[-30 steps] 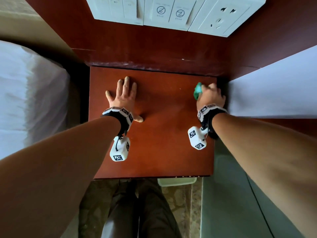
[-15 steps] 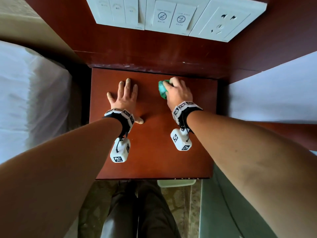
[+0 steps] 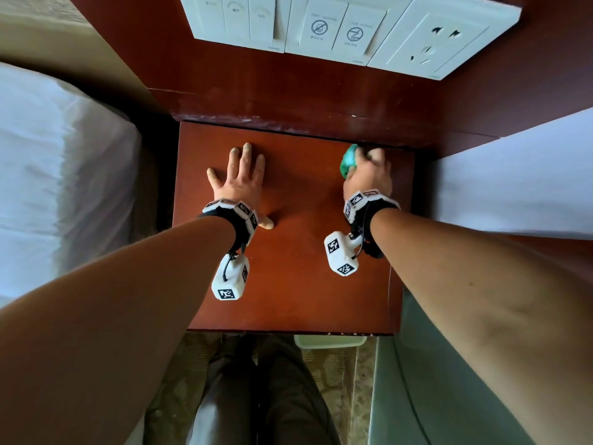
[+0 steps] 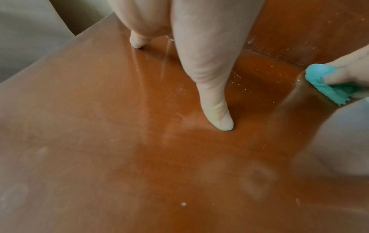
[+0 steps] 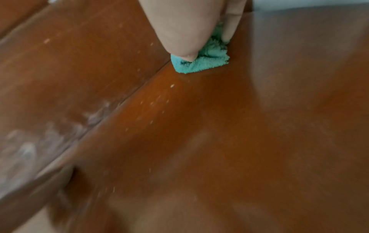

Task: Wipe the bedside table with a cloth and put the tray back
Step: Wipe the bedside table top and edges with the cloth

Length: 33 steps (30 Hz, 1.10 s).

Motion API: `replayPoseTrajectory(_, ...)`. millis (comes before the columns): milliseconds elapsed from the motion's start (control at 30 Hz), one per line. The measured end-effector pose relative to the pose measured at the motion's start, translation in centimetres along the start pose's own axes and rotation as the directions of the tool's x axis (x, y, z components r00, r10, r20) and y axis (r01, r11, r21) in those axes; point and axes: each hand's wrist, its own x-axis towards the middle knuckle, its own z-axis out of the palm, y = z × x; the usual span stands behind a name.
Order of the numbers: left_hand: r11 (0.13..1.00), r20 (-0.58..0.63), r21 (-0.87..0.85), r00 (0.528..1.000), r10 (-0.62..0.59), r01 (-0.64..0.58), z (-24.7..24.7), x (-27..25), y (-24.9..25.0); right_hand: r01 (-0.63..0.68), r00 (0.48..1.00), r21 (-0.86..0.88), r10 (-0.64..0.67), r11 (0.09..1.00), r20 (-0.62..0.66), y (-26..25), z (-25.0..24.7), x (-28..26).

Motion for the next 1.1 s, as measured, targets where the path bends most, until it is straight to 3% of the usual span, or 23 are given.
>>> replayPoseTrajectory(167,1.000,0.008,0.003,1.000,-0.008,0.008,-0.2,-0.1,0.2,0.235,0.972,-0.071,-0.234,0.969,0.015,-2.0,0.9,-2.1)
replayPoseTrajectory(300,0.999,0.015,0.008,0.999,-0.031,0.031,-0.3,-0.1,0.5,0.445,0.895,-0.134,-0.443,0.885,0.047,-1.7,1.5,-3.9)
replayPoseTrajectory(433,0.999,0.014,0.013,0.999,-0.037,0.037,-0.3,0.0,0.4,0.524,0.852,-0.199,-0.510,0.828,0.121,0.1,1.3,-3.8)
replayPoseTrajectory(500,0.999,0.014,0.017,0.999,-0.040,0.040,-0.2,-0.1,0.3,0.460,0.888,-0.197,-0.451,0.866,0.093,1.3,0.8,-3.6)
replayPoseTrajectory(633,0.999,0.000,0.022,0.999,-0.050,0.050,-0.2,-0.1,0.4,0.171,0.985,-0.115,-0.171,0.979,0.007,3.1,-0.4,-3.2)
replayPoseTrajectory(933,0.999,-0.058,0.029,0.997,-0.042,0.044,0.1,-0.4,0.2,-0.035,0.999,0.017,0.034,0.999,0.015,1.8,-0.5,-3.3)
replayPoseTrajectory(1100,1.000,-0.029,-0.023,1.000,0.004,-0.004,0.3,-2.5,0.1,-0.016,0.999,0.141,0.011,0.990,0.037,-0.6,-0.8,-5.2)
